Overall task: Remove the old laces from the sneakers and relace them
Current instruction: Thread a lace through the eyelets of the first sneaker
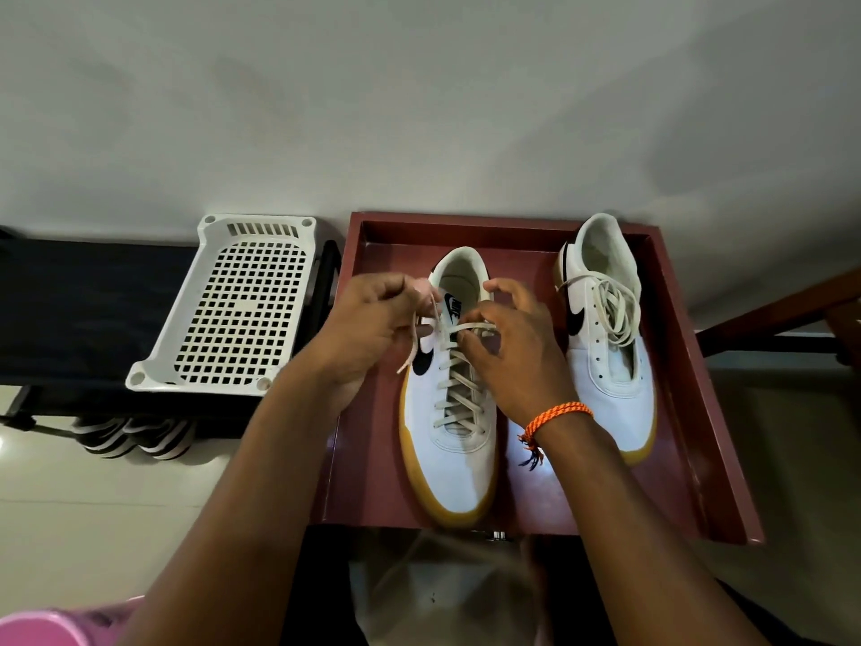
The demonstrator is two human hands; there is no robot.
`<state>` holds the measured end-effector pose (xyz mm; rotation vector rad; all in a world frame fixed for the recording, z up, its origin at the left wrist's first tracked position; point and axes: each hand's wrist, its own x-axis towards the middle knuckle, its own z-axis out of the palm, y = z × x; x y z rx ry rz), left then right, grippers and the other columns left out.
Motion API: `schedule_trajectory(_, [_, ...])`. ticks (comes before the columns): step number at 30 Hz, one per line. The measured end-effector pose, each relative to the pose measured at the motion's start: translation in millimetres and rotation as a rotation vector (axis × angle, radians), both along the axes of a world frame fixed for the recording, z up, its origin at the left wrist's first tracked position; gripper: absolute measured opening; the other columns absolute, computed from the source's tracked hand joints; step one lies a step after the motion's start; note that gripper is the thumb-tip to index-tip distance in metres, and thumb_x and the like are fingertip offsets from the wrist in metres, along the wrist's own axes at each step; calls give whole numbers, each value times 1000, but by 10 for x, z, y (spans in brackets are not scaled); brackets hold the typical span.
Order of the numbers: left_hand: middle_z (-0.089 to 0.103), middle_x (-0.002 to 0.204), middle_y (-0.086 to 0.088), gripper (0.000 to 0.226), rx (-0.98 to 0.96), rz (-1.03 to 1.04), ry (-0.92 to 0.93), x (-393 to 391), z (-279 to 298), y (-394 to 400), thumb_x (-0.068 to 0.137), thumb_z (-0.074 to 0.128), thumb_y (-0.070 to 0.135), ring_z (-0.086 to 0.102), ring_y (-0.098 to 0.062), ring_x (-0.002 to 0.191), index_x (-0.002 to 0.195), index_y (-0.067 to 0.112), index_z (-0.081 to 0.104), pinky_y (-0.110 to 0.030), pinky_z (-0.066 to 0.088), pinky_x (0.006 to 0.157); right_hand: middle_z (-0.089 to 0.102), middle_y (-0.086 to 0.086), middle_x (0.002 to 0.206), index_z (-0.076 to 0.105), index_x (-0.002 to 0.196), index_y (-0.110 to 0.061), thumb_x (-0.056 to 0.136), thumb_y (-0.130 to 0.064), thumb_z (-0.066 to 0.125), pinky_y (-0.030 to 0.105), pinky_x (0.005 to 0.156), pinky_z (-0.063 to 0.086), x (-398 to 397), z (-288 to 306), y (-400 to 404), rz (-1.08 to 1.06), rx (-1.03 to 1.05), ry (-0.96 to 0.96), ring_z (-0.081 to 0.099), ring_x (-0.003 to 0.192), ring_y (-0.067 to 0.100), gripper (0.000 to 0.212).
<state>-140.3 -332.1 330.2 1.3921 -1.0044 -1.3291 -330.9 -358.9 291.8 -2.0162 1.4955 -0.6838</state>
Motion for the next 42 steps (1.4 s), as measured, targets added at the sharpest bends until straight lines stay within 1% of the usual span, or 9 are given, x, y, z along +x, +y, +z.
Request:
schedule_trajectory(4, [76,112,-13,24,-50,42,423,48,144,19,108,55,16,74,-35,115,97,4,73,-47,63,96,50,-6,149,77,103,-23,92,-21,75,45,106,46,-11,-8,-9,-8,7,-19,46,128,22,12])
schedule_trajectory(10, [76,101,-4,17,-95,214,984,215,266,19,105,55,23,79,-20,95,96,13,64,-36,66,82,50,-7,148,77,100,-24,90,-18,76,48,106,47,-5,-23,-13,-5,23,-51,47,128,23,12])
schedule_trajectory(12, [75,97,-6,19,-12,259,824,240,243,2,108,54,25,75,-19,78,96,15,64,-35,66,76,50,-7,147,76,99,-24,90,-18,77,48,106,47,-11,-18,-12,-6,23,-57,47,127,23,11])
schedule_trajectory(17, [79,87,-4,48,125,111,-399,103,-11,-11,104,50,60,73,-22,74,92,18,72,-37,56,71,50,-6,147,76,96,-27,88,-24,76,52,106,48,-10,-48,-37,10,33,-90,48,131,24,9])
schedule_trajectory(19, [73,73,2,57,97,-64,-715,7,-78,15,99,49,70,70,-19,70,83,20,74,-38,56,71,50,-7,146,76,97,-29,87,-30,74,52,104,50,-5,-55,-46,21,31,-92,50,130,26,10])
schedule_trajectory(28, [74,74,6,34,-37,-68,-660,74,-159,-24,104,68,28,71,-17,74,71,22,72,-39,58,77,46,-14,147,73,99,-33,86,-26,83,46,106,51,-66,27,-23,46,84,-94,50,133,18,17])
schedule_trajectory(36, [70,71,-8,29,28,-17,-581,113,-123,-20,106,64,24,53,-9,54,82,9,71,-28,45,60,47,-10,121,50,141,-41,82,-31,86,43,90,58,-78,54,-16,20,100,-78,60,102,16,70])
schedule_trajectory(39, [58,61,9,31,104,-65,-579,107,-147,2,108,58,34,49,-10,52,83,19,69,-33,45,61,60,-12,103,59,125,-33,82,-51,85,33,79,54,-150,132,-32,-13,206,-82,61,91,7,53])
schedule_trajectory(42, [59,54,18,41,114,-165,-600,50,-114,29,110,53,39,48,-1,45,79,24,75,-28,41,62,62,-15,66,64,78,-26,97,-62,61,30,65,44,-195,192,-50,-84,291,-168,54,59,0,41])
